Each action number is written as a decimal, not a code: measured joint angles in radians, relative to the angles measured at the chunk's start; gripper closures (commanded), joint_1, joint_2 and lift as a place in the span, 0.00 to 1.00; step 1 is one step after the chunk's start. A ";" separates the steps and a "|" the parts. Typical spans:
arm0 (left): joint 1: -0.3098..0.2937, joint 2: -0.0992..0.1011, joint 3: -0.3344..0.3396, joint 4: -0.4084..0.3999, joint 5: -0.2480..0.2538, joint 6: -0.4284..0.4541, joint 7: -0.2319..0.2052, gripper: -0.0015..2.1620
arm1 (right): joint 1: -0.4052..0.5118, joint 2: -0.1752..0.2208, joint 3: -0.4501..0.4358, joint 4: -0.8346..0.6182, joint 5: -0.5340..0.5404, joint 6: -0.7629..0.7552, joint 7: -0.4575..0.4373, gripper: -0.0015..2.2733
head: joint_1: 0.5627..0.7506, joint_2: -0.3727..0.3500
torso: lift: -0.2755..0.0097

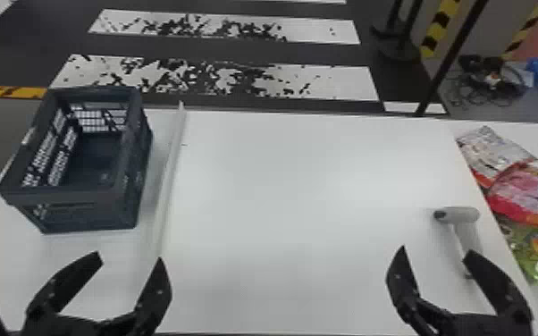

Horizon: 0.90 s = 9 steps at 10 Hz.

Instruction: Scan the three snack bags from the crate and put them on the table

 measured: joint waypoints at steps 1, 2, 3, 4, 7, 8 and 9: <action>0.001 0.001 0.000 -0.001 0.000 0.001 -0.001 0.01 | 0.000 0.000 -0.009 0.000 -0.016 0.007 0.000 0.02 | 0.70 0.43 | 0.64; 0.001 0.001 0.001 0.004 0.000 0.002 -0.002 0.01 | 0.000 -0.001 -0.017 0.000 -0.028 0.009 0.000 0.02 | 0.70 0.42 | 0.64; 0.001 0.001 0.001 0.007 -0.001 0.000 -0.005 0.01 | 0.000 -0.001 -0.021 0.000 -0.032 0.010 0.000 0.02 | 0.70 0.41 | 0.64; 0.001 0.001 0.001 0.009 -0.001 -0.001 -0.005 0.01 | 0.000 -0.001 -0.023 0.000 -0.032 0.010 0.000 0.02 | 0.70 0.41 | 0.64; -0.005 0.001 0.000 0.019 0.001 -0.001 -0.004 0.01 | 0.000 -0.003 -0.024 0.000 -0.034 0.014 0.001 0.02 | 0.70 0.41 | 0.64; -0.006 0.001 0.000 0.021 0.001 -0.002 -0.004 0.01 | 0.000 -0.003 -0.025 0.000 -0.036 0.013 0.002 0.02 | 0.70 0.41 | 0.64; -0.007 0.001 0.000 0.023 0.001 -0.004 -0.004 0.01 | 0.000 -0.004 -0.026 0.000 -0.037 0.010 0.002 0.02 | 0.70 0.41 | 0.64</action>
